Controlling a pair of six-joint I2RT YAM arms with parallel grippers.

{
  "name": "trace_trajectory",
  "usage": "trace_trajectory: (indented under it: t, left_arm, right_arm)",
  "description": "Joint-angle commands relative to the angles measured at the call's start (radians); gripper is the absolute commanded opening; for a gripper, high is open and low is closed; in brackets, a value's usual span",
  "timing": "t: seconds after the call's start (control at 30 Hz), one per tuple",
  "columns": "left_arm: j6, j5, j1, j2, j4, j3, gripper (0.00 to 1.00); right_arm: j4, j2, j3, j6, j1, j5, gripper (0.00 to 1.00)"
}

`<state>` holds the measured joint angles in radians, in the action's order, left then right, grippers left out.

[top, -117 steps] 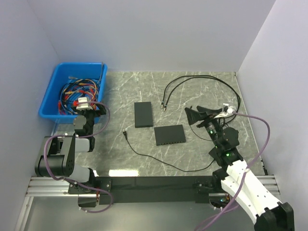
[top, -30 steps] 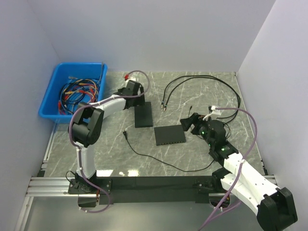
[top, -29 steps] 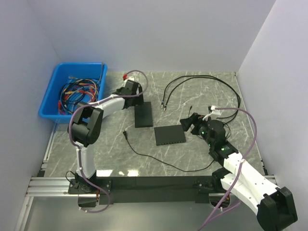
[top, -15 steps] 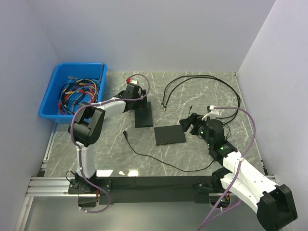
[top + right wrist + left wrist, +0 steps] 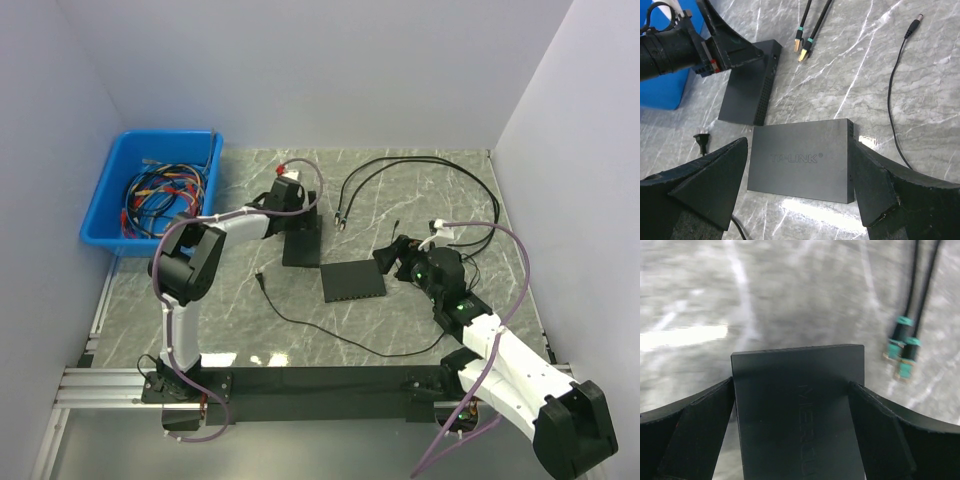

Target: Insert the plug into the switch port

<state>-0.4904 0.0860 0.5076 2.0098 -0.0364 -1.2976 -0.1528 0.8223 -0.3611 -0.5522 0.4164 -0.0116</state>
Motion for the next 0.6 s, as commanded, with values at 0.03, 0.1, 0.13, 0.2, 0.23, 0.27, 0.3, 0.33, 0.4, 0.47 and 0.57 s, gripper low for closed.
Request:
trace_trajectory:
  t: [0.03,0.1,0.13,0.2,0.23,0.27,0.3,0.33,0.4,0.47,0.57]
  left_arm:
    - [0.070,-0.075,0.077,0.032,0.001,-0.046,1.00]
    - [0.090,-0.074,0.100,0.037,-0.003,-0.068,1.00]
    - [0.095,-0.075,0.104,0.037,-0.003,-0.069,0.99]
    - [0.102,-0.060,0.109,0.033,-0.002,-0.077,0.99]
    - [0.107,-0.042,0.108,0.030,-0.003,-0.078,1.00]
    - [0.114,-0.028,0.108,0.029,-0.003,-0.080,0.99]
    - [0.119,-0.014,0.109,0.027,-0.013,-0.083,0.99]
    - [0.125,0.018,0.108,0.024,-0.019,-0.088,0.99]
    - [0.139,0.049,0.109,0.020,-0.026,-0.100,1.00]
    - [0.151,0.078,0.108,0.012,-0.028,-0.103,0.99]
    - [0.159,0.096,0.108,-0.020,0.001,-0.071,1.00]
  right_arm:
    - [-0.013,-0.003,-0.047,0.009,0.009,-0.019,0.88]
    - [-0.014,0.000,-0.045,0.008,0.009,-0.019,0.88]
    - [-0.014,0.001,-0.045,0.008,0.009,-0.018,0.88]
    - [-0.014,0.006,-0.047,0.008,0.007,-0.018,0.87]
    - [-0.016,0.011,-0.047,0.008,0.007,-0.019,0.87]
    - [-0.016,0.012,-0.048,0.009,0.009,-0.019,0.87]
    - [-0.016,0.014,-0.049,0.011,0.009,-0.021,0.87]
    - [-0.016,0.015,-0.049,0.011,0.010,-0.022,0.87]
    - [-0.017,0.023,-0.048,0.012,0.010,-0.027,0.87]
    - [-0.011,0.034,-0.053,0.014,0.012,-0.043,0.87]
    - [0.031,0.067,-0.075,0.002,0.012,-0.128,0.87]
